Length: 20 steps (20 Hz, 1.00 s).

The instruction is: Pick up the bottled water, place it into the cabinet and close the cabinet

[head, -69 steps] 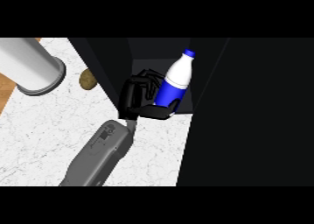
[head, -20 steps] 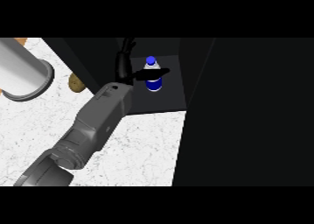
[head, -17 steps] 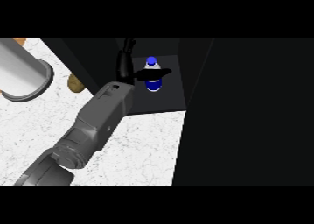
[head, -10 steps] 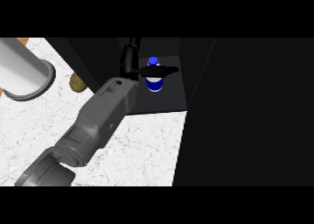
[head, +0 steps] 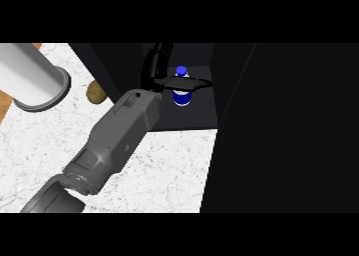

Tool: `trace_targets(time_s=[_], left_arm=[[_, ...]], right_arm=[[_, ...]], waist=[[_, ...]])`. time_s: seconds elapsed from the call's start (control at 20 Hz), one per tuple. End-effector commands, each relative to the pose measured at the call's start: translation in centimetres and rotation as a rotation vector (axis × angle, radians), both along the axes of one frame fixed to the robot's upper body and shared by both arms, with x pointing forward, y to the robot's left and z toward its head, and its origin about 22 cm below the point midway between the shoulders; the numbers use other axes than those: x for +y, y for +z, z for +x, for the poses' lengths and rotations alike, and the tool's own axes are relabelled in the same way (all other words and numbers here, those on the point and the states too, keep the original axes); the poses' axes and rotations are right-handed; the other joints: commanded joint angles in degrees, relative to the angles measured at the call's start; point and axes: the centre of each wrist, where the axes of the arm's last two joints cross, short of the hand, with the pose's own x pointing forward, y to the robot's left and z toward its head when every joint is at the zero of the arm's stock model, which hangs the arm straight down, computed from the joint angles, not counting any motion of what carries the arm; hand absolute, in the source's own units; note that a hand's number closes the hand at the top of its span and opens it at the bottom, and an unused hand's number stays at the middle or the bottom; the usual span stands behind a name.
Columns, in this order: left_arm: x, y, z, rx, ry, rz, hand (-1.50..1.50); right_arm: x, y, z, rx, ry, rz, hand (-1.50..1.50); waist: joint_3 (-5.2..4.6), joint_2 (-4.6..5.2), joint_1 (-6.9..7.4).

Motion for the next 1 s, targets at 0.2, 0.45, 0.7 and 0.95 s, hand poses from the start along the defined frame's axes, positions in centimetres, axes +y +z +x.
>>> trace_targets(time_s=[0.2, 0.45, 0.7, 0.95], left_arm=[[-0.5, -1.7, -2.9, 0.03, -0.09, -0.101, -1.5], [0.0, -4.3, -7.2, 0.054, -0.132, -0.112, 1.5], [1.9, -3.3, -9.2, 0.05, -0.109, -0.115, 1.5], [5.9, -3.8, -13.2, 0.073, -0.103, -0.09, 1.5]], right_arm=[[0.5, 1.9, -1.5, -0.005, 0.012, 0.024, -1.5], [-0.2, 2.4, -1.7, 0.0, -0.011, -0.03, -1.5], [1.0, 1.6, -1.2, 0.007, 0.082, -0.184, 1.5], [0.9, 2.5, -0.4, 0.047, 0.184, -0.247, 1.5]], waist=[[-0.01, -0.7, 2.26], [0.03, -1.31, 3.73], [-0.02, -1.4, 4.0], [-0.01, -0.89, 4.34]])
